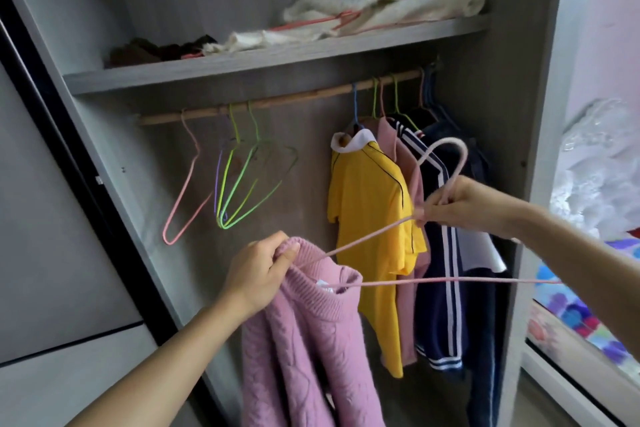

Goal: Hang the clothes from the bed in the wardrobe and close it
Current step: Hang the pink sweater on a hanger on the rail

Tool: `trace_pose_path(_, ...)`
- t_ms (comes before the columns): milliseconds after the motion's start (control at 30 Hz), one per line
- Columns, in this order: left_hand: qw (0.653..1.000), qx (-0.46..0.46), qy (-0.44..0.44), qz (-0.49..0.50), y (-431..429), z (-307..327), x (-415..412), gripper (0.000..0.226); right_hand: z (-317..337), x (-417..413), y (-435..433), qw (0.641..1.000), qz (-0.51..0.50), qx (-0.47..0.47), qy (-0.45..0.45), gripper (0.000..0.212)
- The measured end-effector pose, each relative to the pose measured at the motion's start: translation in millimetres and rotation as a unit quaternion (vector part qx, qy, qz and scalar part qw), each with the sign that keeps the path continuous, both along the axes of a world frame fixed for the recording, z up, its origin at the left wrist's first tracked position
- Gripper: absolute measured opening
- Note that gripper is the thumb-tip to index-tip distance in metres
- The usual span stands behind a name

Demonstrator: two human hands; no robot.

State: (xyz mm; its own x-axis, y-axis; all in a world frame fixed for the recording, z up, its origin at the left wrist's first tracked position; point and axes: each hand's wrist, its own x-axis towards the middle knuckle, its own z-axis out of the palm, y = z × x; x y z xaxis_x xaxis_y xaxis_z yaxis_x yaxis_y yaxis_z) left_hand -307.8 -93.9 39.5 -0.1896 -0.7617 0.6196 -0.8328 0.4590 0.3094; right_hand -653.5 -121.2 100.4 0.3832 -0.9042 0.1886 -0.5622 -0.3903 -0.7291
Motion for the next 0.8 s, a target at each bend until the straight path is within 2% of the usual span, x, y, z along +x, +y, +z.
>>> trace_pose_path(67, 0.999, -0.013, -0.032, 0.008, -1.8, 0.3, -11.2, 0.043, -15.9, 19.0, -4.1, 1.0, 0.018, 0.014, 0.021, 0.02)
trace_pose_path(133, 0.999, -0.019, -0.039, 0.017, -5.2, 0.8, -15.2, 0.047, -27.5, 35.2, -7.2, 0.999, 0.036, 0.027, -0.013, 0.022)
trace_pose_path(333, 0.999, -0.037, 0.012, 0.011, -10.7, 4.2, -8.0, 0.043, -61.6, 63.4, -11.2, 0.991, 0.08, 0.044, -0.103, 0.021)
trace_pose_path(533, 0.998, -0.015, 0.012, 0.055, -19.8, 22.2, 23.2, 0.049, -42.2, 40.9, -26.2, 0.973, 0.115, 0.054, -0.191, 0.026)
trace_pose_path(633, 0.998, -0.018, -0.011, 0.058, -18.3, 22.8, 16.1, 0.048, -42.7, 48.8, -35.0, 0.973, 0.109, 0.057, -0.194, 0.028)
trace_pose_path(800, 0.999, -0.012, -0.017, 0.033, -20.4, 19.0, -4.8, 0.049, -82.9, 113.5, -25.9, 0.966, 0.151, 0.078, -0.198, 0.026)
